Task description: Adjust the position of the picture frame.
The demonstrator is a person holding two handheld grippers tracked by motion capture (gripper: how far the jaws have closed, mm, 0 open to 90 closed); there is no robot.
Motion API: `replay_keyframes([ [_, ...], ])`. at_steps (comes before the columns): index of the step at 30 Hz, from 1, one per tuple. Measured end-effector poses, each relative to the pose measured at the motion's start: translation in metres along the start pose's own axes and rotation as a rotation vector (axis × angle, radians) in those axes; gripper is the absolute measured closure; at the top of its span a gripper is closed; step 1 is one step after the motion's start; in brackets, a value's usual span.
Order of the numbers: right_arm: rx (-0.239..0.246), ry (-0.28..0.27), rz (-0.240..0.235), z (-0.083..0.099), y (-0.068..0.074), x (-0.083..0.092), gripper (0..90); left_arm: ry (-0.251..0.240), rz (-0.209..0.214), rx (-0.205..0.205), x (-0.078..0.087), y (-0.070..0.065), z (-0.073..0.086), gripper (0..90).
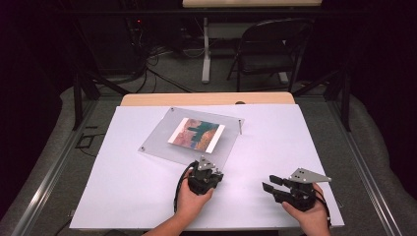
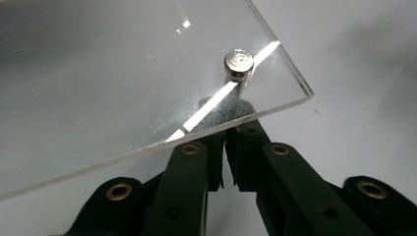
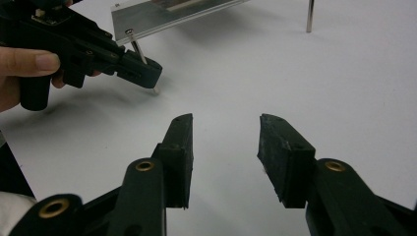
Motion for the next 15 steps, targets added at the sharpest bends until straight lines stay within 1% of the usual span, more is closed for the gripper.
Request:
replay_keyframes([
  [1, 0.001, -0.004, -0.002, 0.0, 0.001, 0.0, 55.9, 0.006, 0.003, 0.004, 0.003, 0.001, 0.002, 85.3],
  [3, 0.015, 0.002, 0.002, -0.002, 0.003, -0.001, 54.9, 0.013, 0.003, -0.003, 0.008, 0.004, 0.005, 85.3],
  [4, 0.021, 0.001, 0.002, -0.002, 0.004, -0.002, 55.2, 0.017, 0.005, 0.0, 0.01, 0.005, 0.007, 85.4],
  [6, 0.033, 0.011, 0.004, -0.003, 0.006, -0.003, 56.9, 0.02, 0.006, -0.001, 0.015, 0.008, 0.011, 85.3],
  [8, 0.033, 0.038, 0.013, -0.003, 0.007, -0.005, 59.0, 0.026, 0.007, 0.0, 0.019, 0.01, 0.013, 85.3],
  [10, 0.029, 0.045, 0.015, -0.002, 0.006, -0.006, 60.7, 0.028, 0.007, -0.004, 0.024, 0.012, 0.016, 85.3],
  [11, 0.024, 0.051, 0.017, -0.003, 0.006, -0.007, 61.9, 0.032, 0.014, 0.001, 0.026, 0.014, 0.017, 85.3],
  [12, 0.034, 0.056, 0.019, -0.004, 0.006, -0.007, 62.8, 0.035, 0.012, 0.001, 0.029, 0.015, 0.019, 85.3],
  [15, 0.039, 0.068, 0.006, -0.007, 0.008, -0.009, 66.9, 0.039, 0.015, -0.002, 0.034, 0.019, 0.023, 85.3],
])
Point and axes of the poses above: each handheld gripper's, and its own axes: x roughly backward along the jaws, z roughly out of its underside, y roughly to its left, the point moved 1 cm from there along -x, roughly forward along the jaws, and after that the axes turned 4 degrees about -z, right-handed, at the moved point
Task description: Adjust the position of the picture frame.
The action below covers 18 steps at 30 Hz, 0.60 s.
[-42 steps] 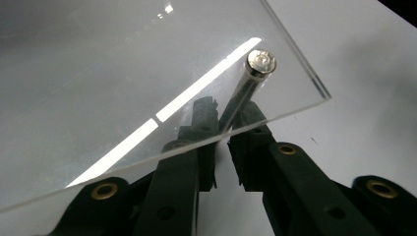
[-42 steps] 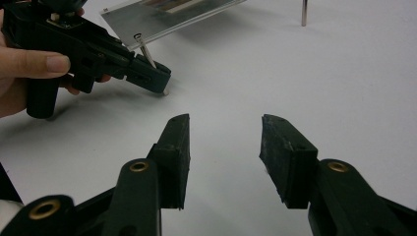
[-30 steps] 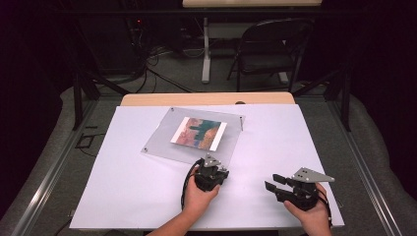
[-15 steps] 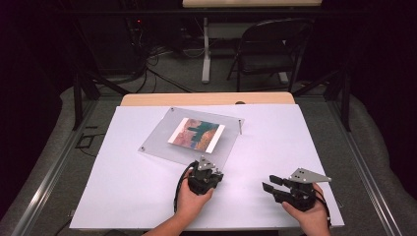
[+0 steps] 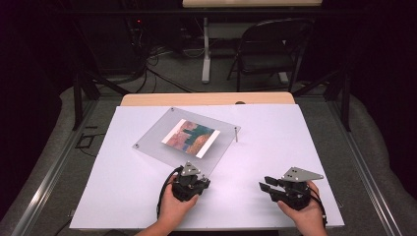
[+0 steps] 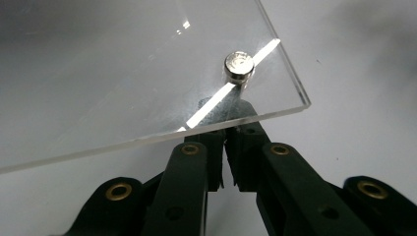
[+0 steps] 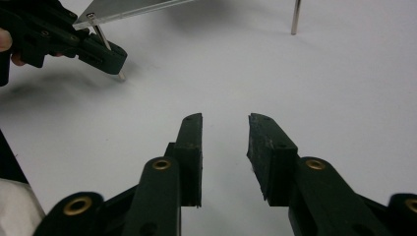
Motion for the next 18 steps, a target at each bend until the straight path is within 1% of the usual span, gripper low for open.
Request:
replay_keyframes([
  [2, 0.013, 0.011, -0.017, -0.001, 0.002, -0.004, 68.5, -0.001, 0.0, 0.004, 0.005, 0.003, 0.005, 85.3],
  [5, 0.031, 0.026, -0.026, -0.003, 0.005, -0.008, 70.7, 0.0, 0.001, 0.006, 0.012, 0.007, 0.01, 85.3],
  [8, 0.043, 0.028, -0.023, -0.007, 0.006, -0.013, 72.6, -0.001, -0.004, 0.012, 0.017, 0.01, 0.014, 85.4],
  [13, 0.06, 0.031, -0.017, -0.016, 0.001, -0.024, 74.8, 0.002, -0.011, 0.022, 0.03, 0.018, 0.024, 85.3],
  [15, 0.063, 0.032, -0.015, -0.021, -0.002, -0.029, 75.1, 0.003, -0.022, 0.027, 0.035, 0.021, 0.028, 85.3],
  [16, 0.072, 0.03, -0.015, -0.028, -0.006, -0.036, 75.2, 0.0, -0.021, 0.035, 0.037, 0.023, 0.03, 85.3],
  [18, 0.071, 0.028, -0.015, -0.03, -0.007, -0.039, 75.2, -0.003, -0.026, 0.04, 0.04, 0.025, 0.034, 85.3],
])
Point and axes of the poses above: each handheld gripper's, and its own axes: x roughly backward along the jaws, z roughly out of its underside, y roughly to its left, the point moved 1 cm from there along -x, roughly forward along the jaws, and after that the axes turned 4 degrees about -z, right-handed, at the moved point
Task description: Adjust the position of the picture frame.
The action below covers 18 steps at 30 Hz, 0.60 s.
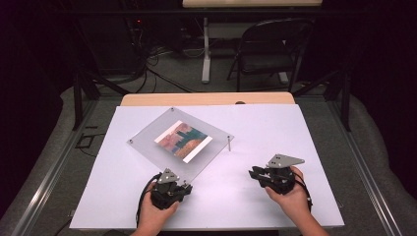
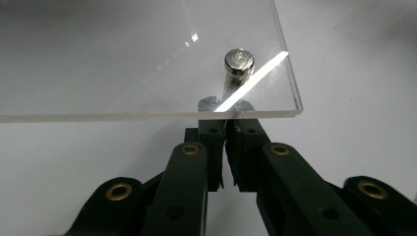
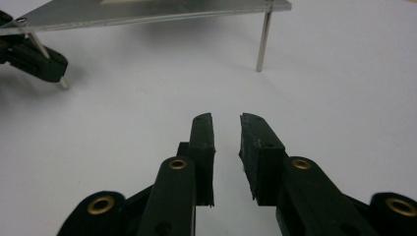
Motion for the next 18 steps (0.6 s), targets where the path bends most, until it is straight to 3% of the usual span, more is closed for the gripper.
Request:
replay_keyframes([
  [3, 0.023, -0.011, 0.001, -0.014, -0.005, -0.018, 75.1, -0.005, -0.001, 0.011, 0.003, 0.003, 0.004, 85.0],
  [13, 0.056, -0.006, -0.001, -0.03, -0.021, -0.055, 75.0, -0.026, -0.005, 0.068, 0.002, 0.004, 0.009, 82.9],
  [18, 0.044, -0.003, 0.018, -0.034, -0.035, -0.068, 74.4, -0.048, -0.022, 0.098, 0.006, 0.006, 0.013, 74.0],
])
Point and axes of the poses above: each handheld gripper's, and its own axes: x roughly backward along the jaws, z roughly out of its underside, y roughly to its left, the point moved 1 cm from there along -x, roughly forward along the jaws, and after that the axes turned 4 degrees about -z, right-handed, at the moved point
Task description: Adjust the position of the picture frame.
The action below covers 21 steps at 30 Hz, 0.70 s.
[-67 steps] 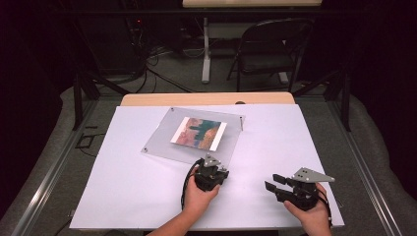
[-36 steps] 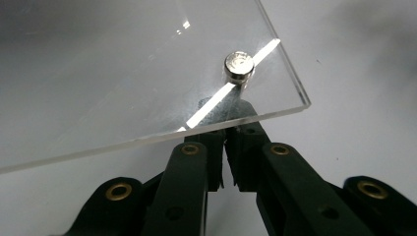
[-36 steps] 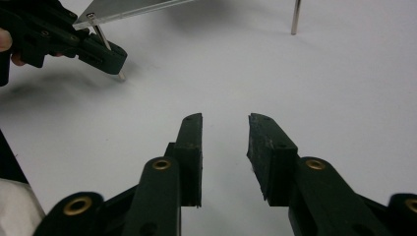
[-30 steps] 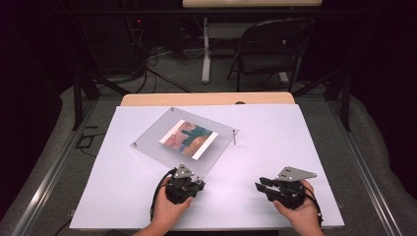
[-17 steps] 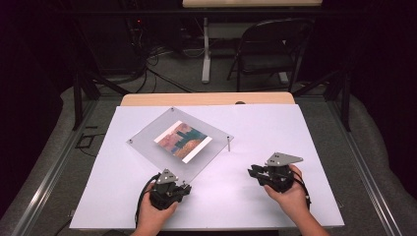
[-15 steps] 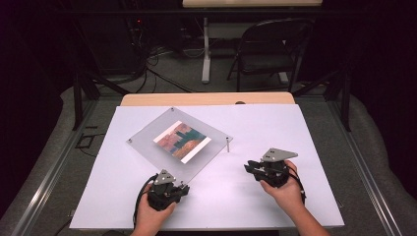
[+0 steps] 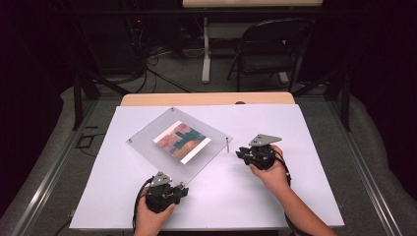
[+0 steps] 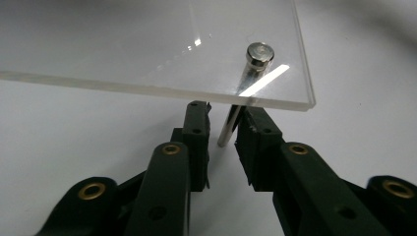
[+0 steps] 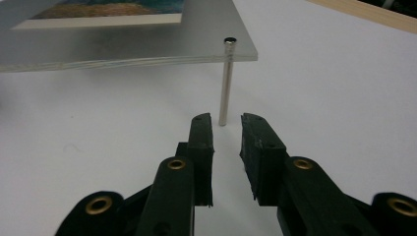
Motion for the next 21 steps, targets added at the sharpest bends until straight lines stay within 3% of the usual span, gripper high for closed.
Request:
replay_keyframes([
  [3, -0.015, 0.003, 0.003, 0.0, -0.007, -0.01, 74.0, -0.013, 0.009, 0.012, 0.003, 0.001, 0.001, 70.5],
  [10, -0.008, 0.025, -0.028, -0.005, -0.01, -0.035, 73.0, -0.01, -0.028, -0.023, 0.002, -0.006, 0.001, 57.8],
  [14, 0.002, 0.04, -0.033, -0.007, -0.008, -0.047, 73.2, -0.004, 0.011, -0.042, 0.0, -0.008, 0.001, 64.6],
  [21, -0.022, 0.037, -0.035, -0.011, -0.009, -0.06, 76.8, -0.008, -0.009, -0.054, 0.0, -0.009, 0.0, 76.3],
])
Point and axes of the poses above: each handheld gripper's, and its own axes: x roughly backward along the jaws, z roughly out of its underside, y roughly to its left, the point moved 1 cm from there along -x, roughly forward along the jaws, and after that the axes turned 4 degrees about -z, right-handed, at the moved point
